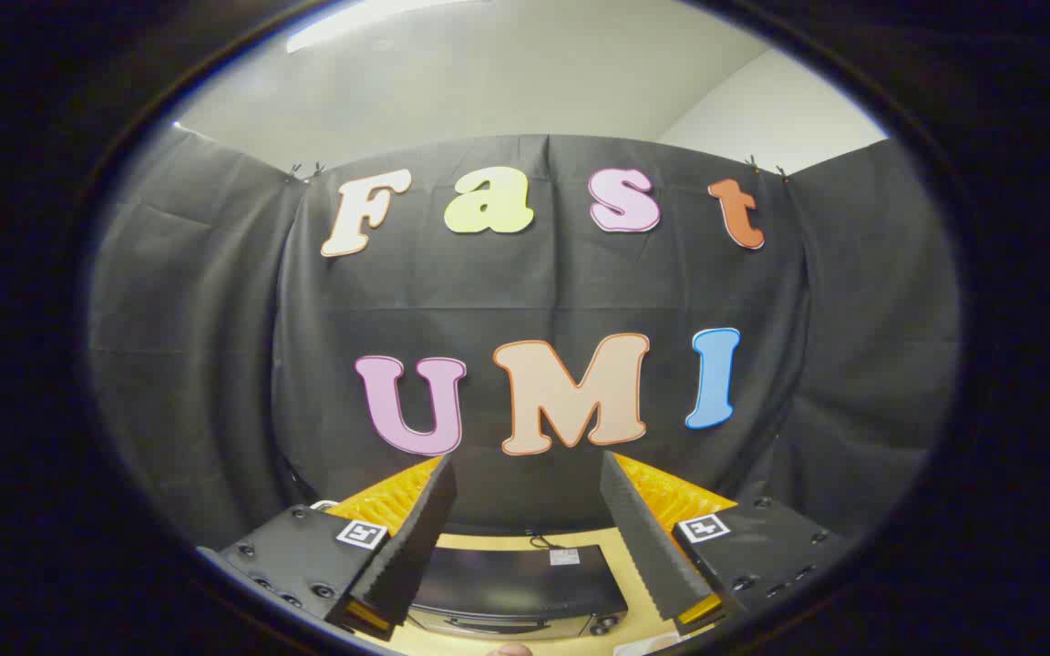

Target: Open the toaster oven, put the food inside, and close the toaster oven door.

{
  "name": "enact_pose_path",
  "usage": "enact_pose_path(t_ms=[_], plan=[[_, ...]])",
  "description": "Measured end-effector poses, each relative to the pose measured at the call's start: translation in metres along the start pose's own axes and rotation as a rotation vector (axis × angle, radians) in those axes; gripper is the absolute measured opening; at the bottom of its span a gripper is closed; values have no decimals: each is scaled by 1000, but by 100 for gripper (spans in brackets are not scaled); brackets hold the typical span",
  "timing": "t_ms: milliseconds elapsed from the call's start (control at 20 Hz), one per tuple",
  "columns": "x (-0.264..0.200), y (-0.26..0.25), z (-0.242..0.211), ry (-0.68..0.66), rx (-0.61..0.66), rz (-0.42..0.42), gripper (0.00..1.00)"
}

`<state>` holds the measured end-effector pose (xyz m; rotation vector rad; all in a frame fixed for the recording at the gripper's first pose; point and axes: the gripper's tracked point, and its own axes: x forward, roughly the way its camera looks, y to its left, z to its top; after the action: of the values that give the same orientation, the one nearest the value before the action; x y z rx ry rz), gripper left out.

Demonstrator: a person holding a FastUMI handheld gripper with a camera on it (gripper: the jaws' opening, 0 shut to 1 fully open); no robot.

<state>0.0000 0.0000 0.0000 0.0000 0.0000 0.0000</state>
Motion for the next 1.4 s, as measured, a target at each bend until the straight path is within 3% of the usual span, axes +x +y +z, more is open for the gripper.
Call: enact_pose_path(t_ms=[750, 1050, 1400], plan=[[32, -5, -22, 31, 1, -24, 99], [52, 6, -92, 84, -7, -12, 100], [67, 18, -225, 227, 8, -21, 100]])
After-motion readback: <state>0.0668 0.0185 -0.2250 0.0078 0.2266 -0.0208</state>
